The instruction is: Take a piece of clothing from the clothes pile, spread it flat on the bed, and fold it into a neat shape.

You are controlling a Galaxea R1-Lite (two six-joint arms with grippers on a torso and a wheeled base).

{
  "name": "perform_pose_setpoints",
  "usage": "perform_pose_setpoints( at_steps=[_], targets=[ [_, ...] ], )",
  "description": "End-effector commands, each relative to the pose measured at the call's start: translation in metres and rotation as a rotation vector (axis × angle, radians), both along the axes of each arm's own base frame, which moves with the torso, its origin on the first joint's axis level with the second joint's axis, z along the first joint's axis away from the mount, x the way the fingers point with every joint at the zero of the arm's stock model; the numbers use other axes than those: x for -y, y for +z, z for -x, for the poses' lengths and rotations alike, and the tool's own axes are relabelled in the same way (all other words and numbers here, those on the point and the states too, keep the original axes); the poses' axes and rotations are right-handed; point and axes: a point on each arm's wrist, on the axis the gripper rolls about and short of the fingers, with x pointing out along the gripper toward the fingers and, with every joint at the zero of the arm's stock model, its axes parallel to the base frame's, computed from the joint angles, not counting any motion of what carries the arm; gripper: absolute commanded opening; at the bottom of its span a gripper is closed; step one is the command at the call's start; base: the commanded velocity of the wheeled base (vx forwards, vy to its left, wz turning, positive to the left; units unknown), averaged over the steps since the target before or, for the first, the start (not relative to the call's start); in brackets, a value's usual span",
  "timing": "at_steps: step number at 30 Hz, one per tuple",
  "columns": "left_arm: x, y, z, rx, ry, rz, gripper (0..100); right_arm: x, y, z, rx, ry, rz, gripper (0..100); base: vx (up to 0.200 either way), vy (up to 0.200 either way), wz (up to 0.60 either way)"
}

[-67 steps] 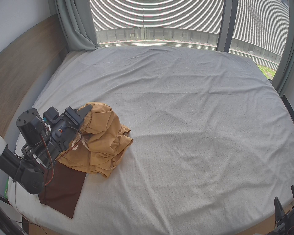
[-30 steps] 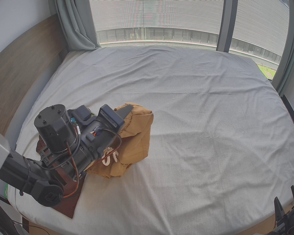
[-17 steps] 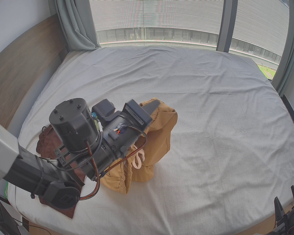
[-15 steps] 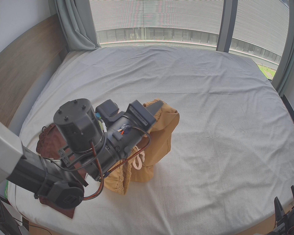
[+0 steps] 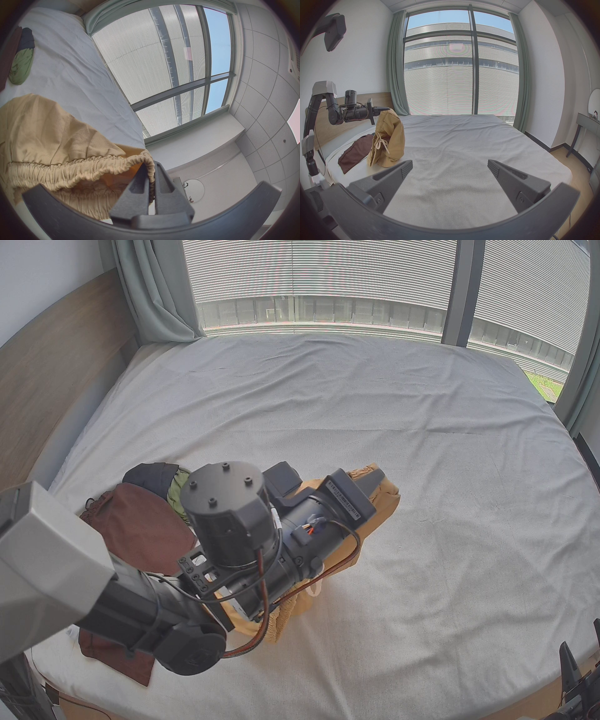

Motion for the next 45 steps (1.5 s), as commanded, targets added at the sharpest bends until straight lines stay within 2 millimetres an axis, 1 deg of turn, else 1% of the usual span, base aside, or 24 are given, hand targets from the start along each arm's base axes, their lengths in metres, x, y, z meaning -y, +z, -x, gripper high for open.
perform_pose_setpoints(
  at_steps=[1,5,12,14,17,18,20,21,22,23,24,25,26,27,28,30,32,34,37,39,42,43,44,45],
  targets=[
    [0.014,-0.010,-0.002,-0.010,-0.020,-0.009,0,0.000,-0.004,0.000,-0.001,0.000,0.000,100,0.000,0.000,0.00],
    [0.032,-0.005,0.000,-0.028,-0.058,0.033,0,0.000,-0.004,0.000,-0.001,0.000,0.000,100,0.000,0.000,0.00],
    [0.056,0.007,0.016,-0.058,-0.131,0.059,0,0.000,-0.004,0.000,-0.001,0.000,0.000,100,0.000,0.000,0.00],
    [0.064,0.011,0.024,-0.055,-0.159,0.063,0,0.000,-0.004,0.000,-0.001,0.000,0.000,100,0.000,0.000,0.00],
    [0.072,0.021,0.031,-0.042,-0.185,0.081,0,0.000,-0.004,0.000,-0.001,0.000,0.000,100,0.000,0.000,0.00],
    [0.074,0.028,0.035,-0.032,-0.196,0.095,0,0.000,-0.004,0.000,-0.001,0.000,0.000,100,0.000,0.000,0.00],
    [0.077,0.036,0.036,-0.027,-0.203,0.104,0,0.000,-0.004,0.000,-0.001,0.000,0.000,100,0.000,0.000,0.00],
    [0.079,0.047,0.038,-0.017,-0.210,0.119,0,0.000,-0.004,0.000,-0.001,0.000,0.000,100,0.000,0.000,0.00],
    [0.080,0.052,0.039,-0.011,-0.215,0.126,0,0.000,-0.004,0.000,-0.001,0.000,0.000,100,0.000,0.000,0.00],
    [0.080,0.069,0.043,0.001,-0.225,0.153,0,0.000,-0.004,0.000,-0.001,0.000,0.000,100,0.000,0.000,0.00],
    [0.080,0.079,0.046,-0.001,-0.234,0.175,0,0.000,-0.004,0.000,-0.001,0.000,0.000,100,0.000,0.000,0.00],
    [0.080,0.079,0.046,-0.001,-0.234,0.175,0,0.000,-0.004,0.000,-0.001,0.000,0.000,100,0.000,0.000,0.00],
    [0.080,0.091,0.050,-0.011,-0.250,0.204,0,0.000,-0.004,0.000,-0.001,0.000,0.000,100,0.000,0.000,0.00],
    [0.077,0.111,0.055,-0.014,-0.261,0.257,0,0.000,-0.005,0.000,-0.003,0.000,0.000,100,0.000,0.000,0.00],
    [0.074,0.119,0.057,-0.017,-0.263,0.280,0,0.000,-0.004,0.000,-0.001,0.000,0.000,100,0.000,0.000,0.00],
    [0.069,0.128,0.060,-0.023,-0.265,0.307,0,0.000,-0.004,0.000,-0.001,0.000,0.000,100,0.000,0.000,0.00],
    [0.058,0.136,0.061,-0.035,-0.263,0.336,0,0.000,-0.004,0.000,-0.001,0.000,0.000,100,0.000,0.000,0.00],
    [0.050,0.133,0.059,-0.050,-0.250,0.328,0,0.000,-0.004,0.000,-0.001,0.000,0.000,100,0.000,0.000,0.00],
    [0.035,0.117,0.047,-0.072,-0.201,0.278,0,0.000,-0.004,0.000,-0.001,0.000,0.002,100,0.000,0.000,0.00],
    [0.022,0.087,0.030,-0.112,-0.133,0.192,0,0.000,-0.004,0.000,-0.001,0.000,0.000,100,0.000,0.000,0.00],
    [0.009,0.056,0.012,-0.130,-0.061,0.103,0,0.000,-0.004,0.000,-0.001,0.000,0.002,100,0.000,0.000,0.00],
    [0.009,0.056,0.012,-0.130,-0.061,0.103,0,0.000,-0.004,0.000,-0.001,0.000,0.002,100,0.000,0.000,0.00],
    [0.001,0.038,0.000,-0.115,-0.027,0.066,0,0.000,-0.004,0.000,-0.001,0.000,0.002,100,0.000,0.000,0.00],
    [0.001,0.038,0.000,-0.115,-0.027,0.066,0,0.000,-0.004,0.000,-0.001,0.000,0.002,100,0.000,0.000,0.00]
  ],
)
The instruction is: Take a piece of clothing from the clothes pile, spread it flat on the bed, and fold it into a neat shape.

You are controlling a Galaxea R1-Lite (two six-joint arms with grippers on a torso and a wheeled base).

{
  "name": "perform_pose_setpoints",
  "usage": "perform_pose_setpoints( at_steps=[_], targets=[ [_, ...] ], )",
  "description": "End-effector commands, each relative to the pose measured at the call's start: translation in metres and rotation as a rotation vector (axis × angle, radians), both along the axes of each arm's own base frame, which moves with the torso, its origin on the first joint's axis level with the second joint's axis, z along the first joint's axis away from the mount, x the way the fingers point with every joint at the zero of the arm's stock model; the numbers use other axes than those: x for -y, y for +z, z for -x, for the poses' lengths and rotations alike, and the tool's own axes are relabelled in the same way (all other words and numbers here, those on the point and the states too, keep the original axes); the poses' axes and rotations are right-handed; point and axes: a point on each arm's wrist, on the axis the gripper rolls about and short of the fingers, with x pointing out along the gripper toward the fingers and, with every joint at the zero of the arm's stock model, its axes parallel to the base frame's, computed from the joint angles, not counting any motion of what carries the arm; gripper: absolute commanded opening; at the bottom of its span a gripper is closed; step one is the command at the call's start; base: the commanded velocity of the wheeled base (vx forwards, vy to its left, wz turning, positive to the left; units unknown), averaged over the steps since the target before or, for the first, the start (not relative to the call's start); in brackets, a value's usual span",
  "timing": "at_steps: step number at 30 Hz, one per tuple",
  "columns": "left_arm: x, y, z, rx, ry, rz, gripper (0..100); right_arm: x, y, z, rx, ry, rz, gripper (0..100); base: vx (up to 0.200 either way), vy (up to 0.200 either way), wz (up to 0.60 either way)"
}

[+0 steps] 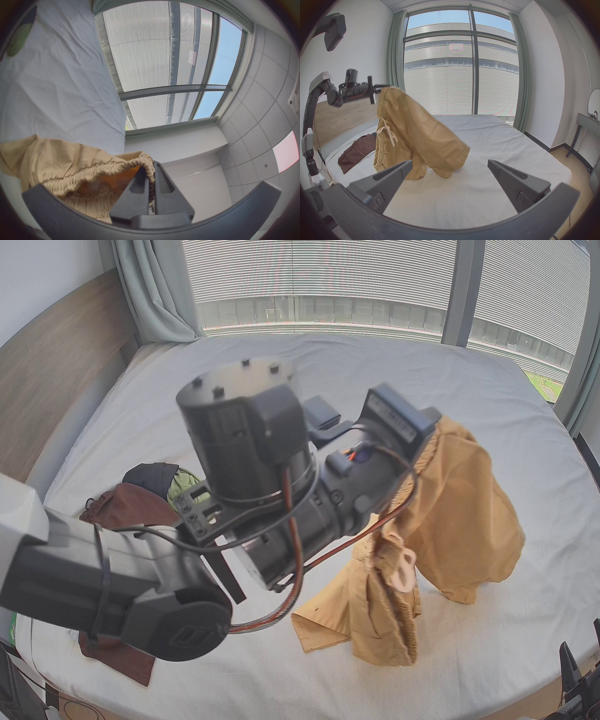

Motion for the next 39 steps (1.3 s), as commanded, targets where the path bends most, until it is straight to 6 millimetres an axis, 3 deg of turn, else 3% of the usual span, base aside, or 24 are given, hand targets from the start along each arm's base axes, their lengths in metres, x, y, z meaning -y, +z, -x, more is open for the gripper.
perform_pose_setpoints(
  at_steps=[1,4,11,28,39],
  targets=[
    [-0.031,-0.045,-0.032,0.002,0.107,-0.110,0,0.000,-0.004,0.000,-0.001,0.001,0.001,100,0.000,0.000,0.00],
    [-0.042,-0.083,-0.045,0.054,0.134,-0.154,0,0.000,-0.004,0.000,-0.001,0.001,0.001,100,0.000,0.000,0.00],
    [-0.053,-0.117,-0.055,0.065,0.172,-0.185,0,0.000,-0.004,0.000,-0.001,0.001,0.001,100,0.000,0.000,0.00],
    [-0.085,-0.150,-0.046,0.132,0.163,-0.297,0,0.000,-0.004,0.000,-0.001,0.001,0.001,100,0.000,0.000,0.00],
    [-0.111,-0.150,-0.064,0.244,0.208,-0.405,0,0.000,-0.004,0.000,-0.001,0.001,0.001,100,0.000,0.000,0.00]
  ],
)
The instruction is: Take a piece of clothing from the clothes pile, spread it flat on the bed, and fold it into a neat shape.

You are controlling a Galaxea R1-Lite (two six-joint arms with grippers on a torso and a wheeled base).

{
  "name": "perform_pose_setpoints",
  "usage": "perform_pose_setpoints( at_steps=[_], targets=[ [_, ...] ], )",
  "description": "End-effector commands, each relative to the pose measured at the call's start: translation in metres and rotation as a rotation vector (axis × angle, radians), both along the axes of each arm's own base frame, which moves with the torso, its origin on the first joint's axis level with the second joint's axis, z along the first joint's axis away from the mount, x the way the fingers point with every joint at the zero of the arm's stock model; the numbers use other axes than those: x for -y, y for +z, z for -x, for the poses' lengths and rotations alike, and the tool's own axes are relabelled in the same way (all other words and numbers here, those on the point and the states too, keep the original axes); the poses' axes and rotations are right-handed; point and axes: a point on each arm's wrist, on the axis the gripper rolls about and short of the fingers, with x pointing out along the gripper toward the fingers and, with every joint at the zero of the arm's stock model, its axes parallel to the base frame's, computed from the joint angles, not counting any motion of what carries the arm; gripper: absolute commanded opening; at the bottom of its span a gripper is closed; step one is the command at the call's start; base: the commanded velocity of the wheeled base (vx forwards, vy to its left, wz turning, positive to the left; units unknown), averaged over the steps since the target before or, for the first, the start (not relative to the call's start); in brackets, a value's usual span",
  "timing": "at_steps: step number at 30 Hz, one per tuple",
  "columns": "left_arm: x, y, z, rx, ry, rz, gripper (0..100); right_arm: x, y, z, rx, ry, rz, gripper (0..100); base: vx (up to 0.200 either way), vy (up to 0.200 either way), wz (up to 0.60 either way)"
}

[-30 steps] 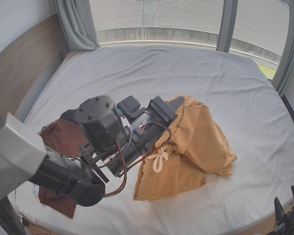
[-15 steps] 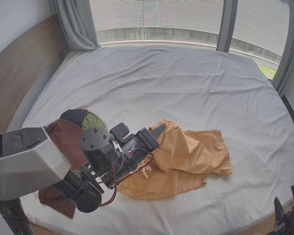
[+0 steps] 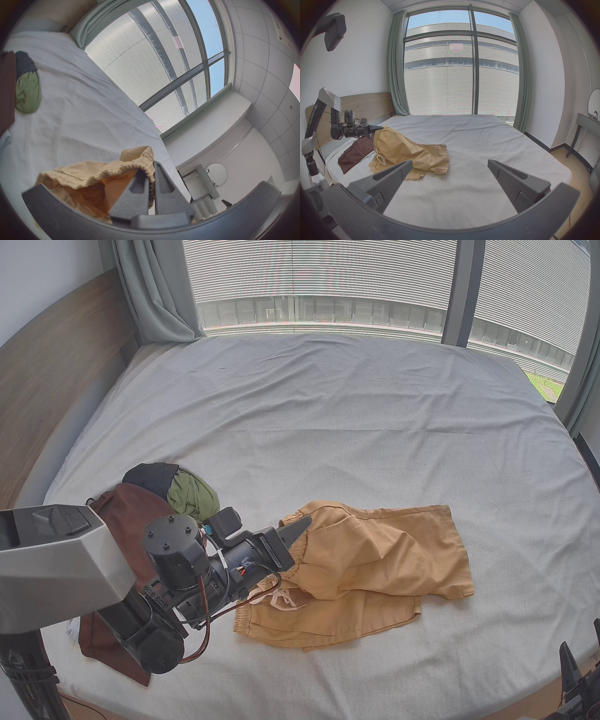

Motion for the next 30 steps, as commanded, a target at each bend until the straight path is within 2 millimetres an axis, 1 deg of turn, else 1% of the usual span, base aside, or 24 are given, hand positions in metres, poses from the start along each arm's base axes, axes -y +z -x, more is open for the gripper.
perform_pose_setpoints(
  at_steps=[1,3,4,6,9,11,12,14,15,16,19,22,25,29,30],
  targets=[
    [-0.009,0.000,-0.008,0.023,0.029,-0.019,0,0.000,-0.004,0.000,-0.002,0.000,0.000,100,0.000,0.000,0.00],
    [-0.016,0.000,-0.013,0.052,0.045,-0.049,0,0.000,-0.004,0.000,-0.002,0.000,0.000,100,0.000,0.000,0.00],
    [-0.016,0.000,-0.013,0.052,0.045,-0.049,0,0.000,-0.004,0.000,-0.002,0.000,0.000,100,0.000,0.000,0.00],
    [-0.026,-0.003,-0.018,0.105,0.030,-0.120,0,0.000,-0.004,0.000,-0.002,0.000,0.000,100,0.000,0.000,0.00],
    [-0.040,-0.004,-0.024,0.145,0.002,-0.164,0,0.000,-0.004,0.000,-0.002,0.000,0.000,100,0.000,0.000,0.00],
    [-0.040,-0.004,-0.024,0.145,0.002,-0.164,0,0.000,-0.004,0.000,-0.002,0.000,0.000,100,0.000,0.000,0.00],
    [-0.057,-0.006,-0.031,0.193,-0.043,-0.213,0,0.000,-0.004,0.000,-0.002,0.000,0.000,100,0.000,0.000,0.00],
    [-0.067,-0.008,-0.033,0.221,-0.068,-0.244,0,0.000,-0.004,0.000,-0.002,0.000,0.000,100,0.000,0.000,0.00],
    [-0.067,-0.008,-0.033,0.222,-0.070,-0.246,0,0.000,-0.004,0.000,-0.002,0.000,0.000,100,0.000,0.000,0.00],
    [-0.073,-0.010,-0.034,0.237,-0.089,-0.270,0,0.000,-0.004,0.000,-0.002,0.000,0.000,100,0.000,0.000,0.00],
    [-0.082,-0.013,-0.035,0.248,-0.091,-0.294,0,0.000,-0.004,0.000,-0.002,0.000,0.000,100,0.000,0.000,0.00],
    [-0.088,-0.014,-0.032,0.246,-0.142,-0.294,0,0.000,-0.004,0.000,-0.002,0.000,0.000,100,0.000,0.000,0.00],
    [-0.099,-0.018,-0.028,0.234,-0.212,-0.295,0,0.000,-0.004,0.000,-0.002,0.000,0.000,100,0.000,0.000,0.00],
    [-0.104,-0.019,-0.029,0.263,-0.222,-0.316,0,0.000,-0.004,0.000,-0.002,-0.001,0.000,100,0.000,0.000,0.00],
    [-0.111,-0.019,-0.031,0.283,-0.216,-0.332,0,0.000,-0.004,0.000,-0.002,-0.001,0.000,100,0.000,0.000,0.00]
  ],
)
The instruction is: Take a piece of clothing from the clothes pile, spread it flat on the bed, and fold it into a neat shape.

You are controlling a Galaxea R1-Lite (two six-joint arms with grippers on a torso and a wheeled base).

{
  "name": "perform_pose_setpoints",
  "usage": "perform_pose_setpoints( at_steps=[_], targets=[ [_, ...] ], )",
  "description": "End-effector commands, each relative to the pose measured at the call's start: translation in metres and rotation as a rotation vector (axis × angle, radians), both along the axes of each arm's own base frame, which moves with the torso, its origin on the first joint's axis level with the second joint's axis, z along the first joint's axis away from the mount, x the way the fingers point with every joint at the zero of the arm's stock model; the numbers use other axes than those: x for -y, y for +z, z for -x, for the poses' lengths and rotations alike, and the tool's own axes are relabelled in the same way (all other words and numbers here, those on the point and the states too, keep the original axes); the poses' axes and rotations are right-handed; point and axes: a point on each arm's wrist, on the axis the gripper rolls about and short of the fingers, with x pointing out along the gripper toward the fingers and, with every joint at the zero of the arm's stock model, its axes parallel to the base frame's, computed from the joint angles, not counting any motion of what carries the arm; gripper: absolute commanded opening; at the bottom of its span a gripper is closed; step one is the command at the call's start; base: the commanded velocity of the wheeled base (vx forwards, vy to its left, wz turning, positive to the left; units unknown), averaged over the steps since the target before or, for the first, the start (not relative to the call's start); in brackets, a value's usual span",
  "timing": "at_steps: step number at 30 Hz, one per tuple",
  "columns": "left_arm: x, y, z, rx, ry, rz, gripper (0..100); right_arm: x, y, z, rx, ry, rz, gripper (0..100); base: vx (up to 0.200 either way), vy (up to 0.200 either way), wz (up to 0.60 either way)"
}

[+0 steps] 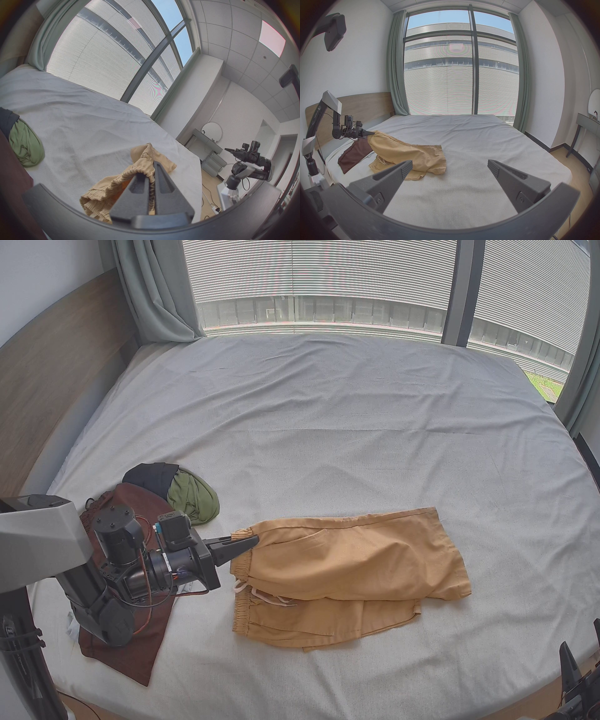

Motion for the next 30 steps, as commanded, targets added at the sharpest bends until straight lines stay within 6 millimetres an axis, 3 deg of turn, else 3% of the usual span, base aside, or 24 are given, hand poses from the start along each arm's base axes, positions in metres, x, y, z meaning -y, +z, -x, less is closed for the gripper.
perform_pose_setpoints(
  at_steps=[1,15,21,30],
  targets=[
    [-0.017,-0.001,-0.003,0.028,0.019,-0.022,0,0.000,-0.004,0.000,-0.001,0.000,0.000,100,0.000,0.000,0.00],
    [-0.061,-0.010,-0.003,0.018,0.016,-0.043,0,0.000,-0.004,0.000,-0.001,0.000,0.000,100,0.000,0.000,0.00],
    [-0.079,-0.024,-0.010,0.037,0.056,-0.081,0,0.000,-0.004,0.000,-0.001,-0.001,0.000,100,0.000,0.000,0.00],
    [-0.083,-0.033,-0.019,0.032,0.067,-0.085,0,0.000,-0.005,0.000,-0.001,0.000,0.000,100,0.000,0.000,0.00]
  ],
)
